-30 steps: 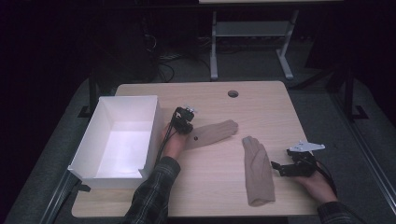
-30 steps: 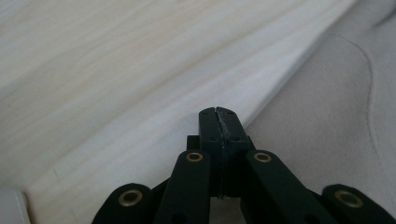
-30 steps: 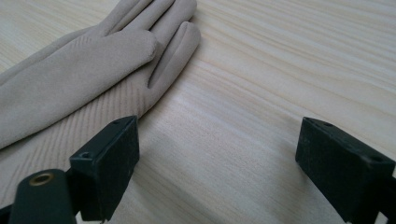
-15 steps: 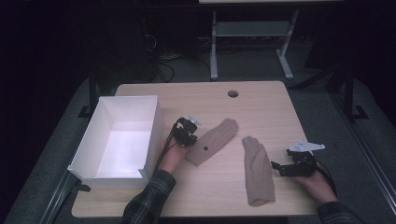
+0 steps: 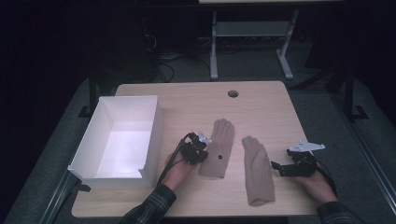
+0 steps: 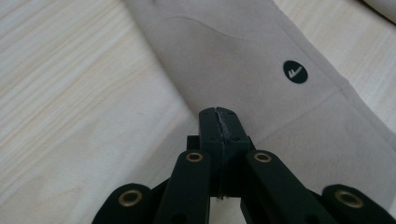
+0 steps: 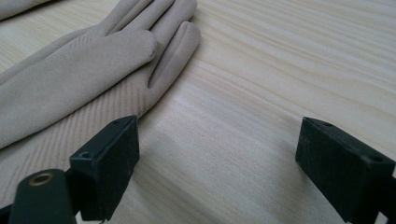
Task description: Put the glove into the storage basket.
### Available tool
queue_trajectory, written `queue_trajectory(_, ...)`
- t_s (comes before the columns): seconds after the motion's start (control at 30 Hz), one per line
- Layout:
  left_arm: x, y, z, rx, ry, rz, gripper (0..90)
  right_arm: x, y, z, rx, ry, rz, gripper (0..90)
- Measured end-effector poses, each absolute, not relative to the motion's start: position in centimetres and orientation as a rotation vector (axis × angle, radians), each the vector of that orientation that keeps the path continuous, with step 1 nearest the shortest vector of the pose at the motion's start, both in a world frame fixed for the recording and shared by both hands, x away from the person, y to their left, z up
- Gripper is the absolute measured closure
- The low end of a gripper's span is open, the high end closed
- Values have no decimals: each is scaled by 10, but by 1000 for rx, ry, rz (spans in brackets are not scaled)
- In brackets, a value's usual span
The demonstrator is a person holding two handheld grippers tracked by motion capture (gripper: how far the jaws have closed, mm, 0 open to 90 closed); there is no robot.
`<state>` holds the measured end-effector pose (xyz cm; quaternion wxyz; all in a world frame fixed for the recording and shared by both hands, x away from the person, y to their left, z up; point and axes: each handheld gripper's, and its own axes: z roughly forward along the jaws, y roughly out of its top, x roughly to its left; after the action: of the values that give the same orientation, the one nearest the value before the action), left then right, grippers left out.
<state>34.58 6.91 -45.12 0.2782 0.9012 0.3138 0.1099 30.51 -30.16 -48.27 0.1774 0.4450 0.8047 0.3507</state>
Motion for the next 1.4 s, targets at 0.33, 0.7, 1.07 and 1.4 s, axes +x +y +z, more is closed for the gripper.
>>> queue_trajectory(0.33,350,70,-436,2314,811,294,668,305,-301,-483,1263,2275,994,132)
queue_trajectory(0.7,374,49,-443,2305,743,247,473,305,-301,-483,1264,2275,995,131)
queue_trajectory(1.07,381,41,-461,2334,740,205,595,305,-301,-483,1264,2275,995,132)
queue_trajectory(1.4,385,46,-461,2313,739,157,789,305,-301,-483,1267,2273,996,131)
